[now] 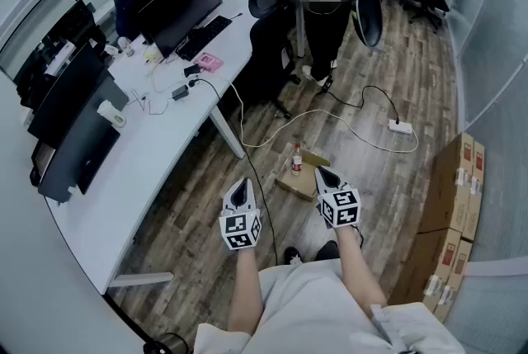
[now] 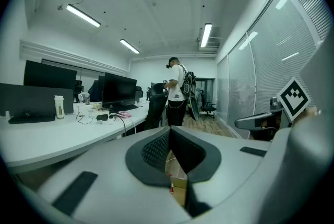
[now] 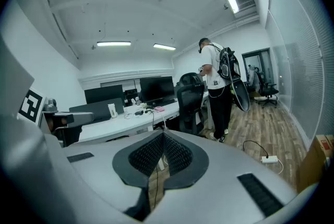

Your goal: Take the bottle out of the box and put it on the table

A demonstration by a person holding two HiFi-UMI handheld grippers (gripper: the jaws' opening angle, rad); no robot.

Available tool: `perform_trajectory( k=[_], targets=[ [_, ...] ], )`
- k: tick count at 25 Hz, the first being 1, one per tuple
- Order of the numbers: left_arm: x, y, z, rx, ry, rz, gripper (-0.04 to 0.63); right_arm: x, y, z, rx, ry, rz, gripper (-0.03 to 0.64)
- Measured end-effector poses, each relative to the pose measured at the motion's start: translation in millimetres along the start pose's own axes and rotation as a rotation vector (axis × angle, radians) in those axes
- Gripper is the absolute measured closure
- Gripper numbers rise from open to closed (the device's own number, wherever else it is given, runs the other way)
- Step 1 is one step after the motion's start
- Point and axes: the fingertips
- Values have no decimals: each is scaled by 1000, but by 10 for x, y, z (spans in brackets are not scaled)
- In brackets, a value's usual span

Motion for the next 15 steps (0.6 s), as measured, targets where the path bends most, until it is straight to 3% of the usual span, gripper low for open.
perform_trajectory(
  k=[9,15],
  targets=[
    [191,18,7,29,-21,-10,581,120,56,98,-37,-53,-13,577],
    [263,-45,-40,56,-51,-46,581,174,-5,49,49,-62,8,577]
  ],
)
Point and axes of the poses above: the fingertips, and each gripper's own axes: x forward along the fingers, z to its right, y out of its top, and after that the axes turned 7 degrees about -z, right-handed
